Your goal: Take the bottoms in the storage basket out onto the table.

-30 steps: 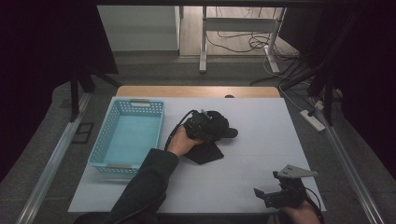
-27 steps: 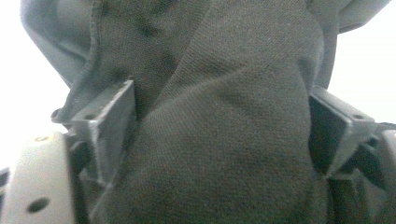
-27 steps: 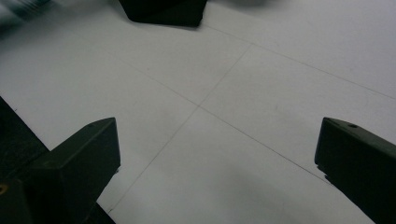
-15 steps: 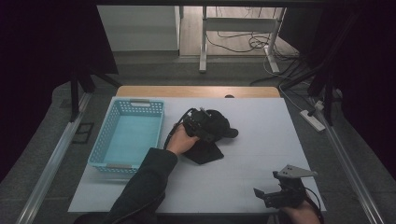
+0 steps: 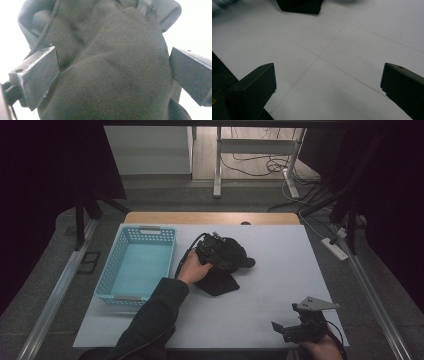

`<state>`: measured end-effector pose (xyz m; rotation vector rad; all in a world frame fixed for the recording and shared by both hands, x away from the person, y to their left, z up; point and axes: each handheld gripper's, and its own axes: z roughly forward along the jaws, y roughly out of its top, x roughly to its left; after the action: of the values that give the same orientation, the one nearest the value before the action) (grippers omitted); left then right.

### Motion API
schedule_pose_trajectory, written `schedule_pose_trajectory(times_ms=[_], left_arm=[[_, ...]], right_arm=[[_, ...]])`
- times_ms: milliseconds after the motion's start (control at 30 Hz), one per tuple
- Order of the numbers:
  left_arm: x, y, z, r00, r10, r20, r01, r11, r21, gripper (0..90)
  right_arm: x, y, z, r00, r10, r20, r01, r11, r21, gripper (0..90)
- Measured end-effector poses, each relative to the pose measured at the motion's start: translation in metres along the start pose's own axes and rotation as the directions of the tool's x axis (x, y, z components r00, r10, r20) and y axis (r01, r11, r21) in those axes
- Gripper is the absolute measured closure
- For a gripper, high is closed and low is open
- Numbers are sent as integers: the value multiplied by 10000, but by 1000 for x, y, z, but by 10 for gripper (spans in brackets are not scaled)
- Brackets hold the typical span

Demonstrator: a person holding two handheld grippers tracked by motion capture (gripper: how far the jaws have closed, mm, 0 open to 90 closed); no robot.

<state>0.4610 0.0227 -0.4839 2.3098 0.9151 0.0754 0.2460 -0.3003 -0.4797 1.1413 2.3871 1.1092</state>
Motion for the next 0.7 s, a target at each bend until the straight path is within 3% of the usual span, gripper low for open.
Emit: schedule_pose_trajectory(times_ms=[700], left_arm=[[-7, 5, -22, 9976, 670, 166, -666, 9975, -253, 0]], right_arm=[[0, 0, 0, 10000, -4, 20, 4, 10000, -5, 3]])
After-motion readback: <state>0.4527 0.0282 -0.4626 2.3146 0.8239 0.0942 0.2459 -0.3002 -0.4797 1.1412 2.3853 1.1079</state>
